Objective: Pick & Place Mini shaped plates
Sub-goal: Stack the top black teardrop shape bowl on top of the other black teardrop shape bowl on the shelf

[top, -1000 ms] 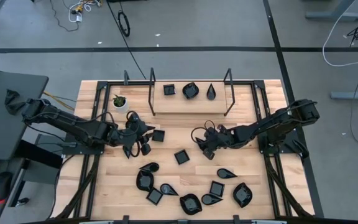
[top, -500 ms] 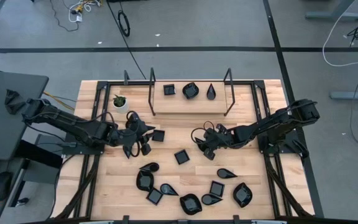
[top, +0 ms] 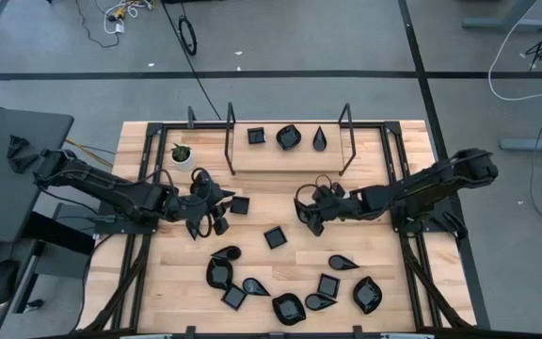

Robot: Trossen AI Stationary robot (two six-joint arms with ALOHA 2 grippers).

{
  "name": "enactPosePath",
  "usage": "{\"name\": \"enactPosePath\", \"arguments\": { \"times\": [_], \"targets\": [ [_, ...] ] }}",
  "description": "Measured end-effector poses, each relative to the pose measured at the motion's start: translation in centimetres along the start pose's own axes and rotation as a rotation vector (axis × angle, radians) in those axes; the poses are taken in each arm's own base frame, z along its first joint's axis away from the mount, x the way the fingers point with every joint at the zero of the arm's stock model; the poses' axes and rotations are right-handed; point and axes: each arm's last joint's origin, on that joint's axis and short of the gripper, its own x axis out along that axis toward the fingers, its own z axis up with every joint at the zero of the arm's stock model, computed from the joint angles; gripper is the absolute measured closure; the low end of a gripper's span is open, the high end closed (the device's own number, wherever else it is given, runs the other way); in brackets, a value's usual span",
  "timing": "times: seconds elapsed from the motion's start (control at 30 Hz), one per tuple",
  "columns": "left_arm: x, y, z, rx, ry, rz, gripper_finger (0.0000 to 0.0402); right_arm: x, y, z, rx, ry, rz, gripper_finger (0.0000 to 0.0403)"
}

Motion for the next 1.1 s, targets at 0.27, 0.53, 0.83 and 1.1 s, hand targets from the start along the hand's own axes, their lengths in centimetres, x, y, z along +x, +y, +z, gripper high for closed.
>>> {"name": "enactPosePath", "arguments": {
  "times": [0.27, 0.53, 0.83, 1.1],
  "targets": [
    [0.0, 0.0, 0.0, -0.002, -0.001, 0.001, 0.0296, -2.2, 0.4, 4.2, 0.064, -0.149, -0.089, 0.0402],
    [0.0, 0.0, 0.1, -0.004, -0.004, 0.000, 0.0296, -4.5, -2.3, 12.4, 0.083, -0.171, -0.436, 0.0403],
    [0.0, 0.0, 0.1, -0.004, -0.004, 0.000, 0.0296, -0.7, -9.3, 14.6, 0.177, -0.062, -0.660, 0.0403],
    [0.0, 0.0, 0.1, -0.003, -0.004, 0.000, 0.0296, 1.4, -11.6, 14.5, 0.200, 0.006, -0.706, 0.0403]
  ]
}}
